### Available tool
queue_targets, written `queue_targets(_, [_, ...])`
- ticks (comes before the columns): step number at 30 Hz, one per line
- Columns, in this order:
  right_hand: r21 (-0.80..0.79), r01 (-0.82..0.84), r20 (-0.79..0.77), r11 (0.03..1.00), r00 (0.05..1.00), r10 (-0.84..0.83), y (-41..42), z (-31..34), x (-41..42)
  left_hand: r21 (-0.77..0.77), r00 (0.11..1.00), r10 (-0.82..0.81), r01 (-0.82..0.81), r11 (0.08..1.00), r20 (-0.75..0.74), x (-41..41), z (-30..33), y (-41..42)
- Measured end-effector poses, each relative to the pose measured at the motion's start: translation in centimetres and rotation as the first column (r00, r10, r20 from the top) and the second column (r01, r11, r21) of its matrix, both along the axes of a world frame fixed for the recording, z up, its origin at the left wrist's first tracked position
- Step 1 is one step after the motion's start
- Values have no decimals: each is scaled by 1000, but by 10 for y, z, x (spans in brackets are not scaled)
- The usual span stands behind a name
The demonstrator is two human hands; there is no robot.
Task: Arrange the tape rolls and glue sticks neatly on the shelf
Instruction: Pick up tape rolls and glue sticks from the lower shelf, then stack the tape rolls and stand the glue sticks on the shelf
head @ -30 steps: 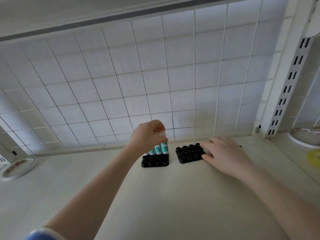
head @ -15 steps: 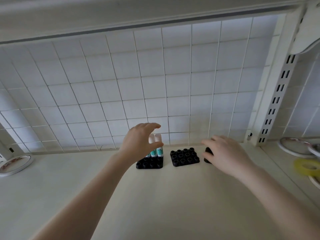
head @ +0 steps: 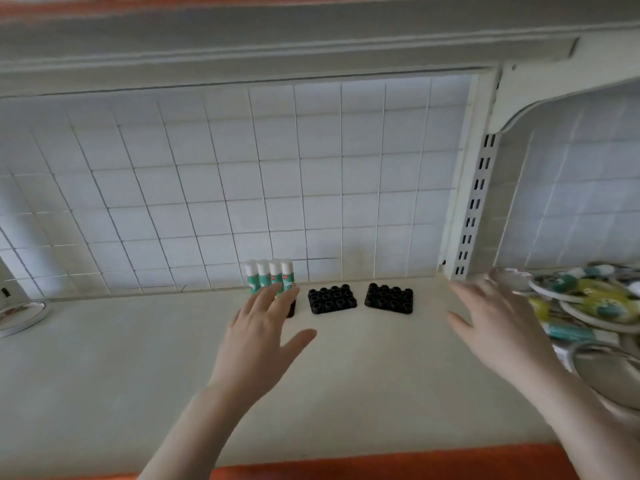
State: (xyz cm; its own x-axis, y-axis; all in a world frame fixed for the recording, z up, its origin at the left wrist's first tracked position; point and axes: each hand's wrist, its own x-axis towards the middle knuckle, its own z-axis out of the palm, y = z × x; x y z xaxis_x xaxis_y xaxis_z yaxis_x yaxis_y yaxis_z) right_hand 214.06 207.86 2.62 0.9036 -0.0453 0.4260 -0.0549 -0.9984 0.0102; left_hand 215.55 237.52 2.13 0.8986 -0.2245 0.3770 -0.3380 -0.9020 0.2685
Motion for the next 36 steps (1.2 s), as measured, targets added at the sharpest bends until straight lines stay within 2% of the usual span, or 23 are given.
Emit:
queue_targets(6, [70, 136, 63, 988, 988, -140, -29, -28, -70, -90, 994, -100, 96, 991, -34, -28, -17, -35])
queue_targets(12, [76, 171, 171, 982, 968, -182, -84, -29, -121, -164, 979, -178, 161, 973, -96, -57, -24, -93])
queue_targets(21, [112, 168, 273, 979, 943, -193, -208, -32, -144, -169, 980, -198, 190, 967, -28, -78, -17, -211])
queue_targets(25, [112, 94, 317, 989, 940, -125, -278, -24, -140, -227, 983, -183, 184, 956, 24, -81, -14, -287])
queue_targets(29, [115, -27, 319, 993, 948, -11, -325, -19, -138, -237, 985, -171, 168, 957, 7, -88, -19, -341])
queue_targets(33, [154, -214, 352, 965, 924, 149, -331, -27, -134, -206, 992, -127, 121, 971, -16, -95, -26, -359])
queue_targets(36, [191, -330, 310, 925, 914, 262, -320, -41, -128, -194, 993, -117, 111, 975, -23, -98, -29, -359])
